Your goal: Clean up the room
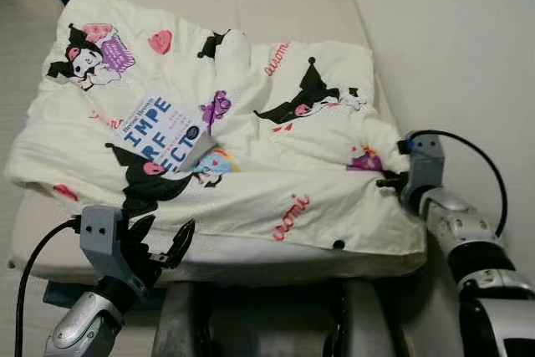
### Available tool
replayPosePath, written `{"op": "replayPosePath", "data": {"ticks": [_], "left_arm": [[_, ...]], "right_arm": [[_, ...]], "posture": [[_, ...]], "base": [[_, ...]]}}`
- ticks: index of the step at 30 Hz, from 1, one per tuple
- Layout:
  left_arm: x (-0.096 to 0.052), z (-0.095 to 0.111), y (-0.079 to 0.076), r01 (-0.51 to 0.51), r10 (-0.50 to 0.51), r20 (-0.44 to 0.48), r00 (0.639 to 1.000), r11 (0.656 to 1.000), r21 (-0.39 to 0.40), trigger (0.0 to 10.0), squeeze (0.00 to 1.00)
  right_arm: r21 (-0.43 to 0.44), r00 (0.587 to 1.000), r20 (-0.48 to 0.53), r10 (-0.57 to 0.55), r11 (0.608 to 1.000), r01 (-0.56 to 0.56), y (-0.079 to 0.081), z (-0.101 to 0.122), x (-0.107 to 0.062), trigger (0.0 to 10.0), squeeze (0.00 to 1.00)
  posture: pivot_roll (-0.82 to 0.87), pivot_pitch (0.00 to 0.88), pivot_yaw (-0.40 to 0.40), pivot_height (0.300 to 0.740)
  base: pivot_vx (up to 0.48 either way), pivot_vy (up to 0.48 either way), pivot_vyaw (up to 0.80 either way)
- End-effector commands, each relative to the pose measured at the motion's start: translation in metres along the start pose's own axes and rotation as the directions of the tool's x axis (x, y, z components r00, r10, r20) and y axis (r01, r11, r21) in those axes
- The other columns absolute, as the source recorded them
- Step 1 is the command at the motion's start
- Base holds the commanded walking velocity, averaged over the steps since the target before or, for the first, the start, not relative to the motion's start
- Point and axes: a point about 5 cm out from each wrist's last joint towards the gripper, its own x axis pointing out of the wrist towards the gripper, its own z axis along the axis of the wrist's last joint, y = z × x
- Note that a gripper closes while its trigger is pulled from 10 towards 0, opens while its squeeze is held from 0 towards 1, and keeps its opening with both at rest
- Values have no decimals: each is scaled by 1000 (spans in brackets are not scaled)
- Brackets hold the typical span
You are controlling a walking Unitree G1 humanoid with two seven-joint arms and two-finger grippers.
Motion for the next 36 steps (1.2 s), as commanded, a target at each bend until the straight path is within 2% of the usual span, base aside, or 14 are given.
{"op": "replayPosePath", "data": {"ticks": [1,3,11,12,13,14,16,17,20,23,31,33,36], "left_arm": [[-5,-6,4,-30,30,-30,999,1000,4,10000,0],[-6,-6,4,-29,29,-31,999,1000,6,10000,0],[-6,-6,4,-29,29,-31,999,1000,7,10000,0],[-7,-6,4,-30,30,-32,999,1000,8,10000,0],[-7,-6,4,-30,30,-33,999,1000,9,10000,0],[-7,-6,4,-30,30,-33,999,1000,9,10000,0],[-9,-5,4,-30,30,-35,999,1000,10,10000,0],[-9,-5,4,-30,30,-36,999,1000,10,10000,0],[-9,-5,4,-29,30,-36,999,1000,10,10000,0],[-9,-5,4,-29,30,-38,999,999,12,10000,0],[-9,-5,4,-27,28,-39,999,1000,15,10000,0],[-9,-4,4,-25,26,-39,999,1000,18,10000,0],[-9,-4,4,-24,25,-40,999,1000,18,10000,0]], "right_arm": [[-57,989,11,-147,987,148,-33,4,-8,0,0],[-83,983,7,-182,980,182,-44,5,-10,0,0],[-102,973,4,-229,968,228,-60,7,-15,0,0],[-112,968,7,-251,962,251,-68,8,-19,0,0],[-135,957,10,-289,948,288,-82,12,-25,0,0],[-135,957,10,-289,948,288,-82,12,-25,0,0],[-171,938,15,-345,924,343,-104,19,-36,0,0],[-182,933,16,-360,916,356,-109,21,-39,0,0],[-186,931,17,-365,913,362,-111,22,-40,0,0],[-210,910,28,-413,888,410,-131,31,-52,0,0],[-233,875,48,-482,847,479,-148,39,-64,0,0],[-234,869,54,-491,840,489,-149,42,-64,0,0],[-240,883,50,-466,853,463,-144,41,-61,0,0]], "posture": [[38,306,50,570],[43,310,52,570],[45,311,52,570],[47,312,51,570],[47,313,51,570],[47,313,51,570],[50,316,52,570],[50,316,52,570],[50,316,52,570],[50,316,54,570],[56,317,58,570],[56,318,57,570],[56,318,57,570]], "base": [[0,0,0],[0,0,0],[0,0,0],[0,0,0],[0,0,0],[0,0,0],[0,0,0],[0,0,0],[0,0,0],[0,0,0],[0,0,0],[0,0,0],[0,0,0]]}}
